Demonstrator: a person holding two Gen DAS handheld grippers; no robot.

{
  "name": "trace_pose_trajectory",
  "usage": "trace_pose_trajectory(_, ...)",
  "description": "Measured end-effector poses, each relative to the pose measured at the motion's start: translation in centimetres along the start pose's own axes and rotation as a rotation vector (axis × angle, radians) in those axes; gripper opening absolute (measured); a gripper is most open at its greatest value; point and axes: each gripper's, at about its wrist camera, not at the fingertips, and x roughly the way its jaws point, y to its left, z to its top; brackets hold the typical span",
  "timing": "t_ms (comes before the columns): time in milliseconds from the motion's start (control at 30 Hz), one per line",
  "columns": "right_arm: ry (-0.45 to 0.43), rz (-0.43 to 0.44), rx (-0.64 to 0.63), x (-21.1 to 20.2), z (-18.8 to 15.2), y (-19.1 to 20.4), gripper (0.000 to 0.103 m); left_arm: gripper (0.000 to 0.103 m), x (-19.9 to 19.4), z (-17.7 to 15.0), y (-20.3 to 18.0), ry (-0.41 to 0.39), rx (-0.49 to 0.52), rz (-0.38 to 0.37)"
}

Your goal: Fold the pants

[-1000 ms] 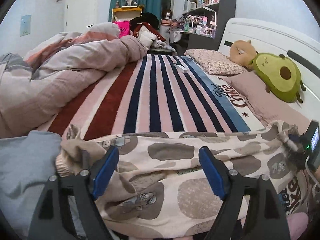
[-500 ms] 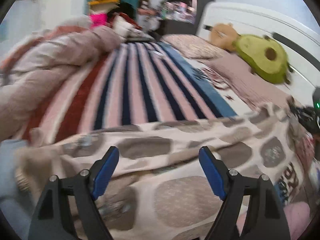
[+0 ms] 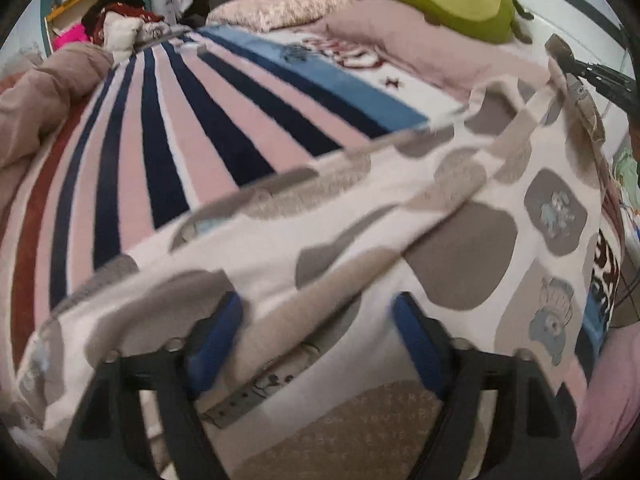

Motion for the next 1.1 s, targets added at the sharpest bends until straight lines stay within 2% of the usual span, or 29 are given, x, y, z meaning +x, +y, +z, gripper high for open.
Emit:
trace_pose_trajectory(67, 0.014, 0.024, 0.017, 0.3, -0.6, 0.1, 0.002, 0.048, -0.1, -0.4, -0.5, -0.008, 0.026, 0.009)
trace_pose_trajectory(100, 0.021, 0.038, 0.029, 0.6, -0.8, 0.0, 0.002, 0.026, -0.3, -0.5, -0.8, -0.011, 0.031, 0.013)
trace_pose_trajectory(133, 0.025, 0.048, 0.037, 0.7, -1.0, 0.1, 0.002, 0.013, -0.6, -0.6, -0.8, -0.012, 0.02, 0.027)
trace_pose_trajectory(233, 0.025, 0.058, 0.047, 0.9, -1.3, 0.2, 0.002, 0.003, -1.6, -0.6, -0.8, -0.027, -0.012, 0.063)
trace_pose_trajectory(367, 0.011, 0.086, 0.065, 0.6, -1.2, 0.3, 0.002, 0.002, -2.7, -0.1, -0.8, -0.059, -0.015, 0.109)
trace_pose_trajectory(467, -0.018, 0.087, 0.072, 0.0, -0.6, 0.2, 0.002, 0.002, -4.3, 1.2, 0.3, -0.106, -0.066, 0.094)
trace_pose_trajectory(633, -0.028, 0.121, 0.1, -0.1, 0.6, -0.7, 0.002, 0.002, -4.9, 3.7, 2.4, -0.122, -0.106, 0.203)
trace_pose_trajectory(733, -0.011, 0.122, 0.102, 0.9, 1.0, -0.9, 0.002, 0.002, -3.4, 4.8, 3.9, -0.078, -0.124, 0.254)
trace_pose_trajectory(833, 0.04, 0.127, 0.115, 2.6, 0.5, -1.1, 0.002, 0.005, -1.2, 5.0, 4.8, -0.003, -0.129, 0.255)
trace_pose_trajectory(900, 0.066, 0.119, 0.111, 3.4, -0.1, -1.1, 0.003, 0.024, 0.2, 4.7, 5.1, 0.039, -0.138, 0.282)
trace_pose_trajectory(933, 0.084, 0.121, 0.109, 3.9, -0.6, -1.0, 0.003, 0.049, 0.7, 4.6, 5.1, 0.042, -0.14, 0.308)
trace_pose_trajectory(967, 0.102, 0.13, 0.112, 4.2, -1.0, -0.9, 0.005, 0.062, 0.7, 4.4, 5.1, 0.028, -0.144, 0.315)
trace_pose_trajectory(1033, 0.129, 0.153, 0.141, 4.5, -1.7, -1.0, 0.009, 0.062, 0.3, 4.2, 5.0, -0.002, -0.166, 0.285)
trace_pose_trajectory(1067, 0.132, 0.168, 0.161, 4.3, -2.0, -1.2, 0.027, 0.062, -0.2, 4.1, 5.0, -0.015, -0.183, 0.278)
trace_pose_trajectory(1100, 0.121, 0.176, 0.182, 3.8, -2.2, -1.3, 0.037, 0.062, -1.0, 3.9, 4.9, -0.038, -0.199, 0.278)
